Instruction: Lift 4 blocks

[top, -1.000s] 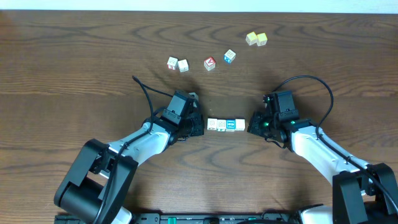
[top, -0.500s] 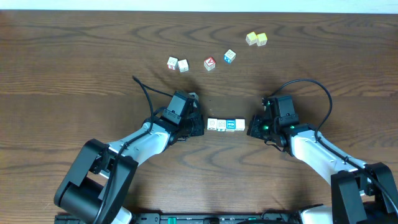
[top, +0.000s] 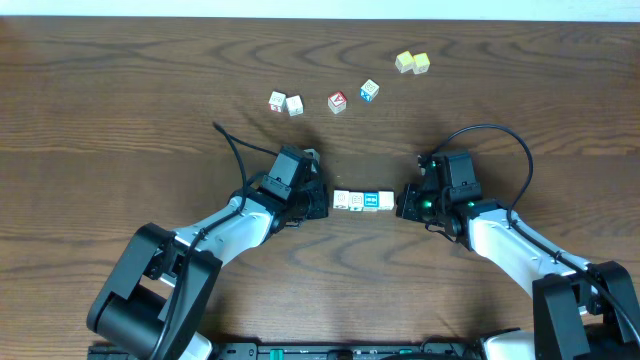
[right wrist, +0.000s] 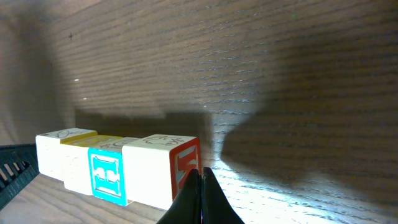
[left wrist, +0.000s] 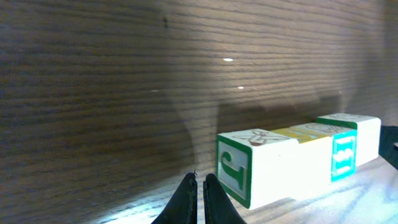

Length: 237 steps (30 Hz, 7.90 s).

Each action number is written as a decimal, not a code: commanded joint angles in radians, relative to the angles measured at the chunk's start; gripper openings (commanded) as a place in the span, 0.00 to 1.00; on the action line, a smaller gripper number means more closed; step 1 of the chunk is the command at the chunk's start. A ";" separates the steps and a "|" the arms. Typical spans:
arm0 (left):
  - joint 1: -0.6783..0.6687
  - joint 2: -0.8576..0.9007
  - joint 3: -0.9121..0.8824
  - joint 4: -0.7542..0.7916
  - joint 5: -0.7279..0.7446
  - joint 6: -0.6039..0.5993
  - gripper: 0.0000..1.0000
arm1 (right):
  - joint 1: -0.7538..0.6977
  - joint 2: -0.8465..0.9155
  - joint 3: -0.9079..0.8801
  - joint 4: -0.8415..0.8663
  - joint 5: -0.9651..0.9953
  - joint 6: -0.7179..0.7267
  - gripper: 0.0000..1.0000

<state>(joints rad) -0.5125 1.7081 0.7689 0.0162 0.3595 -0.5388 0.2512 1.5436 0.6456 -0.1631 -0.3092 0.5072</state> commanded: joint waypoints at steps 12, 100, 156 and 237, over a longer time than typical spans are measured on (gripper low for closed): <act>-0.002 0.011 -0.008 0.008 0.042 0.037 0.07 | -0.018 0.076 -0.005 0.049 -0.053 -0.027 0.01; -0.004 0.011 -0.008 0.027 0.106 0.056 0.07 | -0.053 0.070 -0.004 0.086 -0.197 -0.053 0.01; -0.004 -0.005 -0.008 0.031 0.113 0.060 0.07 | -0.053 0.070 -0.004 0.104 -0.250 -0.075 0.01; -0.004 -0.109 -0.008 -0.008 0.131 0.060 0.07 | -0.053 -0.001 0.018 0.069 -0.305 -0.067 0.01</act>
<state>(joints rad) -0.5049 1.6180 0.7670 0.0025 0.4240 -0.4957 0.1898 1.5585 0.6453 -0.0967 -0.4969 0.4435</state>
